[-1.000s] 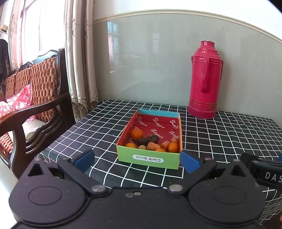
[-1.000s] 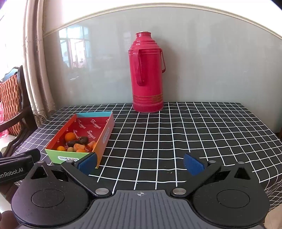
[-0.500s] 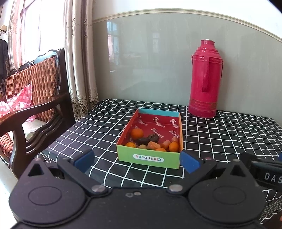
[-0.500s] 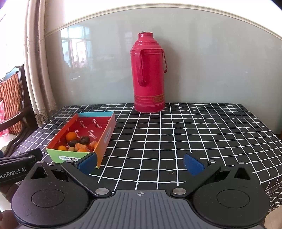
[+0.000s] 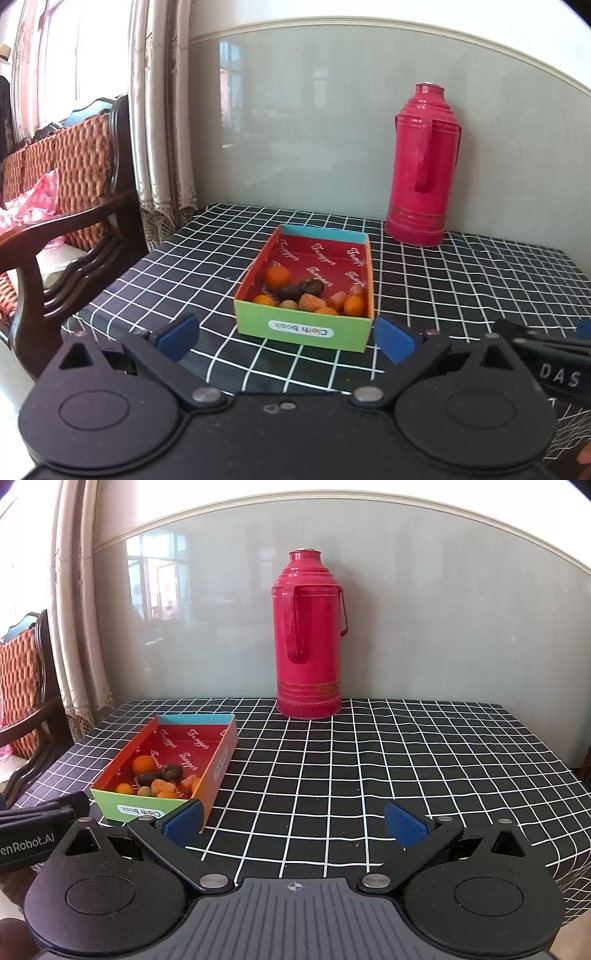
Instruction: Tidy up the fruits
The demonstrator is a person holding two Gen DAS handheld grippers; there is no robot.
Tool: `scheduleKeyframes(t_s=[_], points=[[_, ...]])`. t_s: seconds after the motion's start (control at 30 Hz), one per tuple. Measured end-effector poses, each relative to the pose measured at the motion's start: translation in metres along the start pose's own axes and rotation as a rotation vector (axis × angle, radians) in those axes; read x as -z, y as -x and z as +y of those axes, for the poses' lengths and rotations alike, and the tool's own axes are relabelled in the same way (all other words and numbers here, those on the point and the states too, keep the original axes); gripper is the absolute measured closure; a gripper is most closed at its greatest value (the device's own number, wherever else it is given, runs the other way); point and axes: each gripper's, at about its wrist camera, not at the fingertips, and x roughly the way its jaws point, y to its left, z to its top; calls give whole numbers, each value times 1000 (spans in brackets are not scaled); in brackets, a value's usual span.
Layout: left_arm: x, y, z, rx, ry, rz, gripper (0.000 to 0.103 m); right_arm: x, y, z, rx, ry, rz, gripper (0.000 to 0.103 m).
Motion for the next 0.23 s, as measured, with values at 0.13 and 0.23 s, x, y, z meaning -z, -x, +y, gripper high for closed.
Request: scheduleKeyframes(t_s=[0.13, 0.23], points=[[0, 2, -3, -11, -12, -14, 10, 0, 0, 1, 0, 3, 0, 0], [0, 1, -4, -24, -31, -19, 6, 0, 1, 0, -4, -2, 1, 0]])
